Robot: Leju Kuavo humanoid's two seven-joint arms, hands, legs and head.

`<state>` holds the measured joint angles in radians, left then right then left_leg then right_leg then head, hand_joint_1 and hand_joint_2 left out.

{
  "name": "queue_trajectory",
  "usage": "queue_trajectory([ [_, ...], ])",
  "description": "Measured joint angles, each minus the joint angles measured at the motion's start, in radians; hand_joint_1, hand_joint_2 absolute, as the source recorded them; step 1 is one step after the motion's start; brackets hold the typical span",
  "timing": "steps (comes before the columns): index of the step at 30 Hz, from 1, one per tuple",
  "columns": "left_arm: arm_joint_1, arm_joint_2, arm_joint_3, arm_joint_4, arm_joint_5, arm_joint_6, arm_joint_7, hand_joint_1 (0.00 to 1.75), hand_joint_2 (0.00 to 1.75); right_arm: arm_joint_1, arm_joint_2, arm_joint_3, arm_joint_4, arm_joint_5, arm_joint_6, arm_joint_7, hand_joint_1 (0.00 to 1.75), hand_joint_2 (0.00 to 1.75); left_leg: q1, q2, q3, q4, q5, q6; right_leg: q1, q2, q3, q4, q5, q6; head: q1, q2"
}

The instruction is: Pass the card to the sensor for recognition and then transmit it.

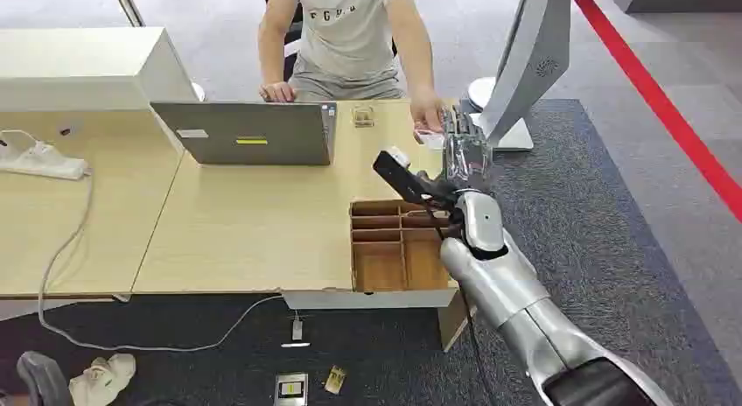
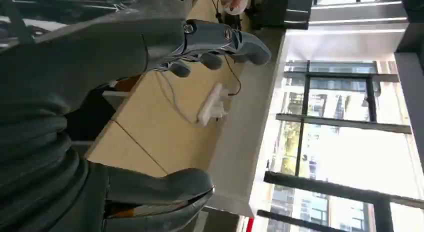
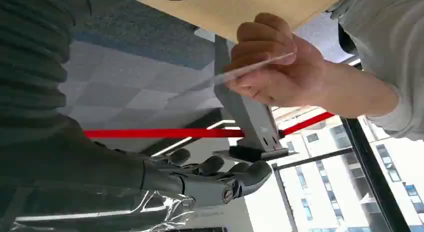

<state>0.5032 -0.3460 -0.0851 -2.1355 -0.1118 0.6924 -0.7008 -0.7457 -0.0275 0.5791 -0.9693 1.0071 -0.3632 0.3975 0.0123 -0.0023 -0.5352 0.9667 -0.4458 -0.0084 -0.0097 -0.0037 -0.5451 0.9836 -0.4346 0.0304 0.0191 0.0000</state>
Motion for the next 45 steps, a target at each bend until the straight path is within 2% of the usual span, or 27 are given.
queue_trajectory([
  [1,0.001,-0.001,0.001,0.0,0.002,0.0,0.0,0.0,1.75,-0.001,0.003,0.001,0.0,0.003,0.0,-0.003,0.33,1.75,0.0,0.0,0.0,0.0,0.0,0.0,0.0,0.0,0.0,0.0,0.0,0.0,0.0,0.0],
  [2,0.002,-0.002,0.002,0.0,0.004,0.0,0.0,0.0,1.75,-0.001,0.005,0.002,0.0,0.004,0.0,-0.005,0.33,1.75,0.0,0.0,0.0,0.0,0.0,0.0,0.0,0.0,0.0,0.0,0.0,0.0,0.0,0.0],
  [3,0.002,-0.002,0.003,0.0,0.004,0.0,0.0,0.0,1.75,-0.002,0.006,0.002,0.0,0.005,0.0,-0.006,0.86,1.75,0.0,0.0,0.0,0.0,0.0,0.0,0.0,0.0,0.0,0.0,0.0,0.0,0.0,0.0],
  [4,0.003,-0.003,0.004,0.0,0.003,0.0,0.0,0.0,1.75,-0.002,0.008,0.003,0.0,0.006,0.002,-0.007,0.86,1.75,0.0,0.0,0.0,0.0,0.0,0.0,0.0,0.0,0.0,0.0,0.0,0.0,0.0,0.0],
  [5,0.003,-0.003,0.005,0.0,0.003,0.0,0.0,0.0,1.75,-0.002,0.01,0.004,0.0,0.007,0.003,-0.008,1.29,1.75,0.0,0.0,0.0,0.0,0.0,0.0,0.0,0.0,0.0,0.0,0.0,0.0,0.0,0.0],
  [7,0.003,-0.003,0.006,0.0,0.003,0.0,0.0,0.0,1.75,-0.002,0.013,0.006,0.0,0.008,0.004,-0.009,1.75,1.75,0.0,0.0,0.0,0.0,0.0,0.0,0.0,0.0,0.0,0.0,0.0,0.0,0.0,0.0],
  [35,0.001,-0.004,0.039,0.0,0.022,0.0,0.0,0.0,1.75,0.022,0.008,0.013,-0.006,0.035,0.036,-0.006,1.75,1.75,0.0,0.0,0.0,0.0,0.0,0.0,0.0,0.0,0.0,0.0,0.0,0.0,0.0,0.0],
  [41,0.003,-0.004,0.048,0.001,0.011,0.0,0.0,0.0,1.75,0.022,-0.033,0.009,-0.037,0.064,0.036,0.014,1.75,1.75,0.0,0.0,0.0,0.0,0.0,0.0,0.0,0.0,0.0,-0.001,0.0,0.0,0.0,0.0],
  [45,0.008,-0.004,0.05,0.003,-0.008,0.0,0.0,0.0,1.75,0.041,-0.095,-0.022,-0.092,0.026,0.036,0.05,1.75,1.75,0.0,0.0,0.001,0.001,0.0,0.0,0.0,0.0,0.0,-0.001,0.0,0.0,0.0,0.0],
])
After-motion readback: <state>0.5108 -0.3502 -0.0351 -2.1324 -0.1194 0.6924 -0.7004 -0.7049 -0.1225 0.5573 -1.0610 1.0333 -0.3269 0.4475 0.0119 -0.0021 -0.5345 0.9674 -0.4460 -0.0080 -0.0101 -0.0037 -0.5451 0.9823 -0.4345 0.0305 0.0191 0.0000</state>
